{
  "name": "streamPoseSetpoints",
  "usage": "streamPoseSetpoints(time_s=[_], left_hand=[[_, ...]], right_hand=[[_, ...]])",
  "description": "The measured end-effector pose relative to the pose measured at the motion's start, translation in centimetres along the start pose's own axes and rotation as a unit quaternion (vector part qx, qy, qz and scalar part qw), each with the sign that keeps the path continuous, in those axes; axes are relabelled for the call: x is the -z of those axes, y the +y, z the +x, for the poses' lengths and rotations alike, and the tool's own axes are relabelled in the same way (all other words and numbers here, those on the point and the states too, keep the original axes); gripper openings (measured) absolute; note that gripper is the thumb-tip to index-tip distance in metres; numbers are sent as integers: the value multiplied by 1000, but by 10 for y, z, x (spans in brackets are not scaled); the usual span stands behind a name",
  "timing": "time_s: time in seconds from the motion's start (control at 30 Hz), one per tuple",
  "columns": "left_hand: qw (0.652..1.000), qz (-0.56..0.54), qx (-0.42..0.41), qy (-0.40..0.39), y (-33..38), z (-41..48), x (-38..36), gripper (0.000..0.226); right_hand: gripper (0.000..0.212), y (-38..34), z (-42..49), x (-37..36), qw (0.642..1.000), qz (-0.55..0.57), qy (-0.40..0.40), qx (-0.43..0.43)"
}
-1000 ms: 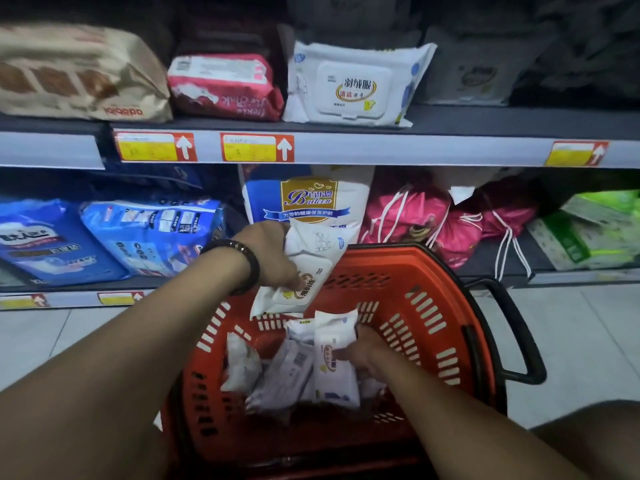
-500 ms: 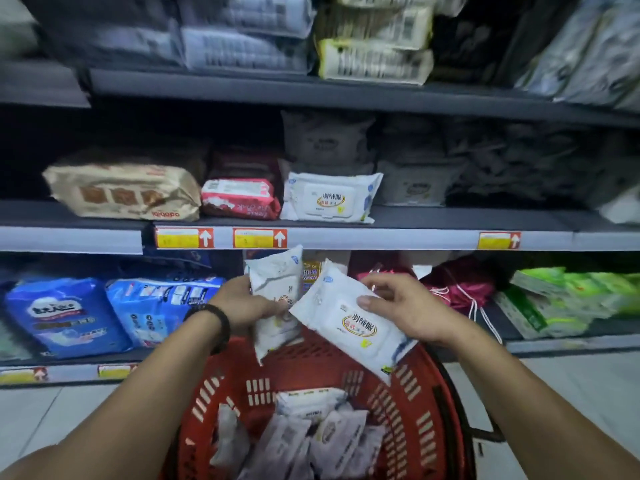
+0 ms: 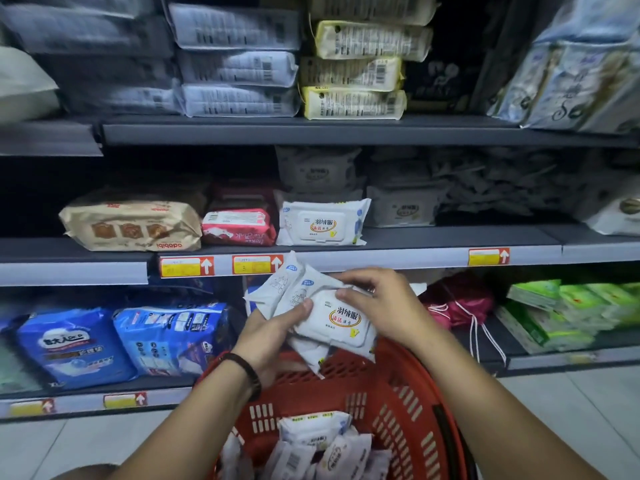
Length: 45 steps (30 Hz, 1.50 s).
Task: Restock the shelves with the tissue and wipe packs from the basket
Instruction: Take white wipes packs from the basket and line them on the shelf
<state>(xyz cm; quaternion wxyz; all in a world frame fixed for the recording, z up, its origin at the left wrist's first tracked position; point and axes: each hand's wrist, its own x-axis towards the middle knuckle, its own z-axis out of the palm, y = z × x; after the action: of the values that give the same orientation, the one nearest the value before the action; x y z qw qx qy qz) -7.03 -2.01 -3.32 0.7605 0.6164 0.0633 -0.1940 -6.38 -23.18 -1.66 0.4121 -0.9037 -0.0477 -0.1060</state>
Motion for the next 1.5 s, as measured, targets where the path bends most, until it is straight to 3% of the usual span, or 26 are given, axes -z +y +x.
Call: streamPoseSetpoints(time_s=[0.1, 0.27, 0.37, 0.43, 0.57, 0.77, 1.0, 1.1, 1.3, 1.5], left_hand=[[996, -67, -43, 39, -3, 5, -6, 32], [980, -136, -116, 92, -2, 12, -17, 38], [979, -143, -118, 85, -1, 9, -24, 31], [982, -141, -103, 71, -2, 8, -28, 26], [984, -139, -102, 45, 5, 4, -35, 48], [979, -165, -115, 30, 10, 8, -47, 32], [981, -70, -164, 78, 30, 32, -59, 26], [980, -61, -168, 86, 35, 40, -63, 33], [984, -42, -162, 69, 28, 55, -76, 17], [986, -56, -155, 39, 23, 60, -102, 22]], right_hand=[[54, -10, -2, -14, 972, -131, 180, -79], [84, -39, -16, -36, 976, -38, 112, -183], [95, -40, -15, -40, 973, 3, 137, -188], [97, -34, -10, -35, 969, 36, 143, -198], [98, -24, -5, -19, 965, 54, 137, -219], [93, -16, 5, 14, 949, 48, 227, -216], [83, 6, 63, 83, 922, -33, 336, -189], [88, 34, 87, 85, 914, -65, 346, -202], [92, 78, 116, 64, 919, -114, 331, -182], [94, 88, 128, 59, 923, -113, 322, -179]])
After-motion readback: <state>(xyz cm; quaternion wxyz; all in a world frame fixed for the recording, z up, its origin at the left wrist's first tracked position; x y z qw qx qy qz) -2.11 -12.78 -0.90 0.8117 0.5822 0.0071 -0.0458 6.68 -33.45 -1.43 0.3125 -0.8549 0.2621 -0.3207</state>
